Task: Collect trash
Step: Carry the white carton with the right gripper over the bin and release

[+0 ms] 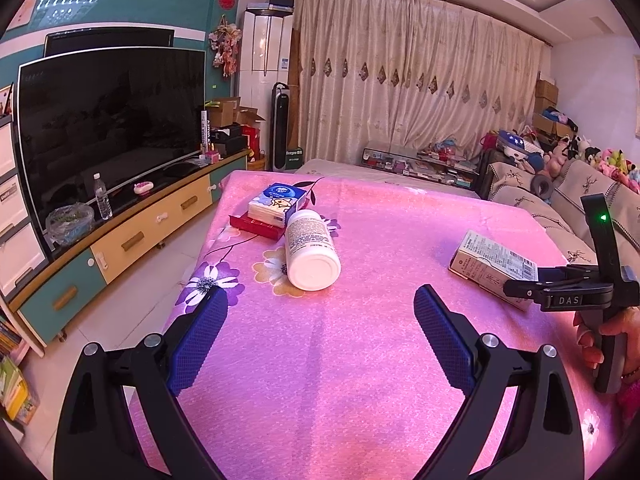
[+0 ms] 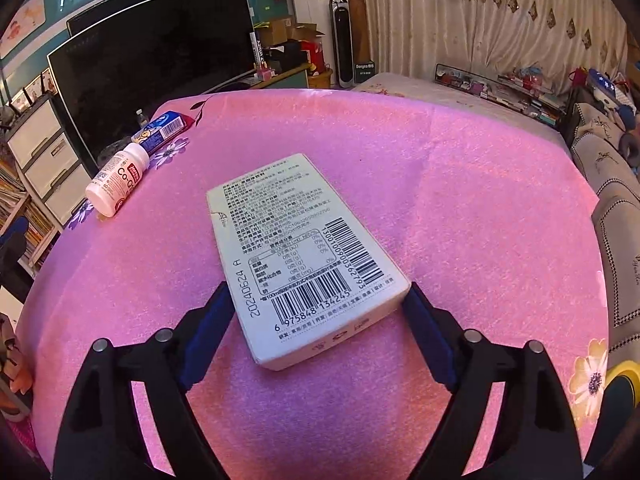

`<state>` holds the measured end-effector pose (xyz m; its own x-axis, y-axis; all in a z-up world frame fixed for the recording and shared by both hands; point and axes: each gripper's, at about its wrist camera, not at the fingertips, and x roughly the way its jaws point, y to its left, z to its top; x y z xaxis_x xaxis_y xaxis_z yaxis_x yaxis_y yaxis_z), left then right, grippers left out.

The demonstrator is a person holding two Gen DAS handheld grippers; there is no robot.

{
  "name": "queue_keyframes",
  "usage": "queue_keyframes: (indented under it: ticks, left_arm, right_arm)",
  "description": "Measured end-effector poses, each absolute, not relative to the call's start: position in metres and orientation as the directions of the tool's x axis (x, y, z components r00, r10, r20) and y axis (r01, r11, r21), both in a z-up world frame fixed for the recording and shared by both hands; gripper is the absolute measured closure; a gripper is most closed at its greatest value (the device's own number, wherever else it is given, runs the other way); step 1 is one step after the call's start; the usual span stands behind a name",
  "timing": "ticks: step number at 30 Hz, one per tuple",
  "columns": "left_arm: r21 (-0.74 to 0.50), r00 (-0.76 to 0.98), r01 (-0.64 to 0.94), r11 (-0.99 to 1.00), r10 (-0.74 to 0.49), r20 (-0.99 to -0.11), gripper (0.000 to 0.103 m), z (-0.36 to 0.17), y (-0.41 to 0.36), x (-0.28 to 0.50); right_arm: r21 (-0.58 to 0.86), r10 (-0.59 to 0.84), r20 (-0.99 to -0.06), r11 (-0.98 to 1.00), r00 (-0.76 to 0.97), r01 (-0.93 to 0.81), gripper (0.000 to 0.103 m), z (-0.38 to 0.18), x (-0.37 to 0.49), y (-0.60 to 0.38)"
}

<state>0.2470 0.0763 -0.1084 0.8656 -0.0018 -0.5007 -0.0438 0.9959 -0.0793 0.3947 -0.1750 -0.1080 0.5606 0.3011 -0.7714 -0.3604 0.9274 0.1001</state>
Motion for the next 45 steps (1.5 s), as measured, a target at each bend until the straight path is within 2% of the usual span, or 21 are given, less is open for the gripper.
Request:
queue_keyframes:
  ticks: [4,21,31,37,40,45]
  left_arm:
    - [-0.072,0.868,-0.035,0.997,-0.005,-0.497,0.010,-0.108,0.074,0.246]
    - [-0.060,0.867,-0.016,0.998,-0.016,-0.498,0.010,-0.107,0.068,0.247]
    - [-0.033,0.877,0.002,0.999,-0.017,-0.481,0.010,-0.106,0.061,0.244]
    - [-0.024,0.879,0.005,1.000,-0.016,-0.477,0.010,-0.106,0.059,0.243]
    - [-0.023,0.879,0.006,1.000,-0.016,-0.476,0.010,-0.105,0.059,0.243]
    - [-0.015,0.881,0.007,1.000,-0.013,-0.474,0.010,-0.104,0.058,0.243]
  right_arm:
    - [0.064,0.276,-0.774,0.929,0.569,-0.365,0.024,-0.106,0.378,-0.171]
    - [0.220,0.331,-0.705,0.943,0.627,-0.250,0.026,-0.065,0.285,-0.247]
    - [0.247,0.304,-0.655,0.951,0.692,-0.184,0.026,-0.037,0.255,-0.296]
    - [0.230,0.174,-0.635,0.973,0.753,-0.031,0.026,-0.028,0.240,-0.353]
    - [0.209,0.062,-0.632,0.974,0.773,0.092,0.026,-0.030,0.230,-0.393]
    - [0.094,-0.166,-0.666,0.948,0.727,0.303,0.026,-0.057,0.225,-0.440]
